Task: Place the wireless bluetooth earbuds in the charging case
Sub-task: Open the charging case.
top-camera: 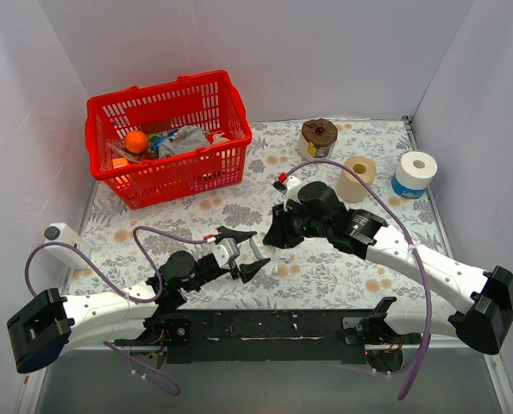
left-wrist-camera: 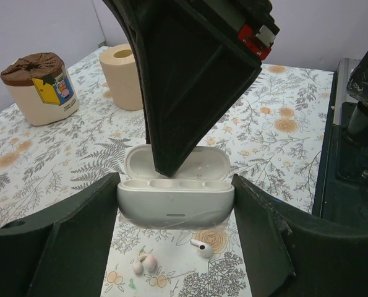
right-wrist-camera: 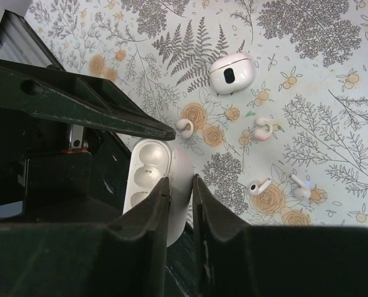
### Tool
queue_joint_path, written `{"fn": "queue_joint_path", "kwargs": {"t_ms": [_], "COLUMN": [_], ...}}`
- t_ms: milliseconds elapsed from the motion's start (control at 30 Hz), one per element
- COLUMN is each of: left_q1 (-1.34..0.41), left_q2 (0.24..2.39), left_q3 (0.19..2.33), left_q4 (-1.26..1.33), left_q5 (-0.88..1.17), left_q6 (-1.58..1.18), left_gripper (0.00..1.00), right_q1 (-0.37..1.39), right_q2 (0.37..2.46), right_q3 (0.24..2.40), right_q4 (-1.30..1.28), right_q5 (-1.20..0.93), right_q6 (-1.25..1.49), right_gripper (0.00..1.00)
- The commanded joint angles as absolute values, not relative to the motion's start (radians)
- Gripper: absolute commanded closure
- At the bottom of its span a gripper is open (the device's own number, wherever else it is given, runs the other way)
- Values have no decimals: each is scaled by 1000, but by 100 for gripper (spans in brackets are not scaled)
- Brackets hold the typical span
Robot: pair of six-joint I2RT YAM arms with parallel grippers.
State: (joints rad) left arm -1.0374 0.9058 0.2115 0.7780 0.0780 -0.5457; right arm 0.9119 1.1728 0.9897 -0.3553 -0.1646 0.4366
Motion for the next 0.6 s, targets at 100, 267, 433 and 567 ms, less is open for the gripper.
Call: {"fn": "queue_joint_path", "kwargs": {"t_ms": [100, 267, 433, 567], "left_q1": [-1040, -1040, -1037, -1005], "left_q2": [914, 908, 908, 879], "left_q3": [291, 301, 339, 370], "left_q4": [678, 643, 572, 523], "left_q5": [-26, -80, -124, -105], "left_q6": [-637, -676, -703, -797], "left_gripper": [61, 2, 2, 2], "right_q1": [911, 919, 925, 936], "right_q2": [1152, 1137, 1121, 1108], "right_q3": [1023, 1097, 1172, 1204], "right_q4": [-368, -443, -532, -552], "right_q5": [-144, -95, -48, -26], "right_q6": [376, 275, 184, 89], "right_gripper": [99, 99, 99, 99]}}
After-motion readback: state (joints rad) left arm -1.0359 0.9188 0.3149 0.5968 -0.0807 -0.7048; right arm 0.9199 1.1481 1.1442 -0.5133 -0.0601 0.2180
